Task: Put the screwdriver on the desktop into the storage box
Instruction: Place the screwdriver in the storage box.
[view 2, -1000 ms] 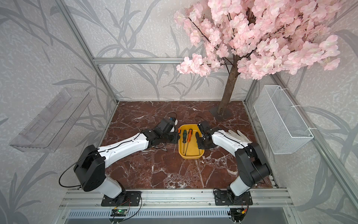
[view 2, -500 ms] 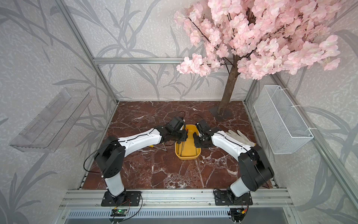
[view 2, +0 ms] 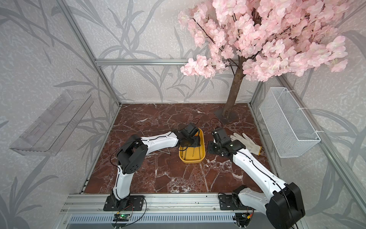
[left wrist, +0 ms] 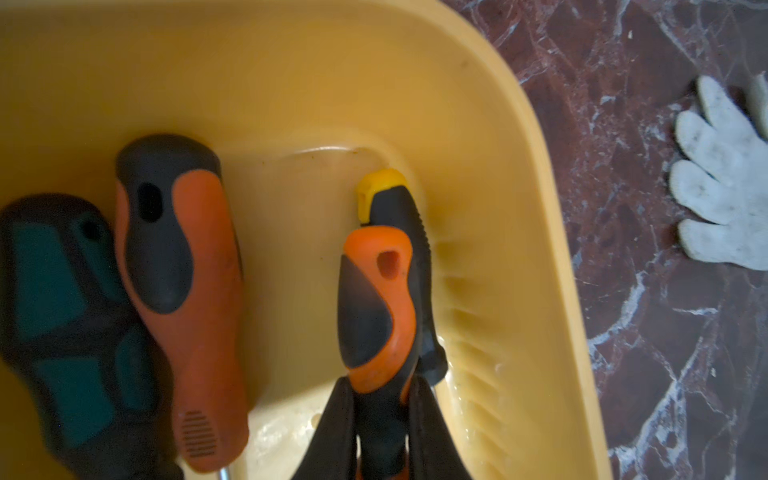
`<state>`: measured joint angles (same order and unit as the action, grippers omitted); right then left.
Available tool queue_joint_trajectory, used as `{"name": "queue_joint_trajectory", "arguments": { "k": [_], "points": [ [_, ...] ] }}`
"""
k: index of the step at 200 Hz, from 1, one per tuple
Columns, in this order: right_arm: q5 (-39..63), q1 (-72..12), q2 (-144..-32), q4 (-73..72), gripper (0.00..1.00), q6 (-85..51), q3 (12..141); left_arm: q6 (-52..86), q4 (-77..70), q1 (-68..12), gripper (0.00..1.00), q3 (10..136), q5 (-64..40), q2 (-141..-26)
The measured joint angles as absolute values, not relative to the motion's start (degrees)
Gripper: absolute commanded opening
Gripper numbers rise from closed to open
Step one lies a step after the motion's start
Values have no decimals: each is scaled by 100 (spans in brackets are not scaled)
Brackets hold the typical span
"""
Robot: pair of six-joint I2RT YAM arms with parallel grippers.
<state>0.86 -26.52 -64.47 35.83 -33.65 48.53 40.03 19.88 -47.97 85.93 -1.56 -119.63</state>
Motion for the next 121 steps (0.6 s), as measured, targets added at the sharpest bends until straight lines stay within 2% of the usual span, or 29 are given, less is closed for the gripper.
{"name": "queue_joint_trajectory", "arguments": {
  "k": [60,90,102,121],
  "points": [
    [3,-2650,-6372,3634,37,-3378,4853,4152,2163,-4797,56,8628,69,-12003],
    [21,-2650,-6375,3629,37,-3387,4853,4095,2233,-4794,58,8460,283,-11581],
    [51,-2650,-6379,3629,38,-3387,4853,4091,2233,-4783,62,8259,384,-11183],
    [145,-2659,-6418,3629,41,-3354,4866,4097,2222,-4746,63,7841,565,-10442]
  ]
}}
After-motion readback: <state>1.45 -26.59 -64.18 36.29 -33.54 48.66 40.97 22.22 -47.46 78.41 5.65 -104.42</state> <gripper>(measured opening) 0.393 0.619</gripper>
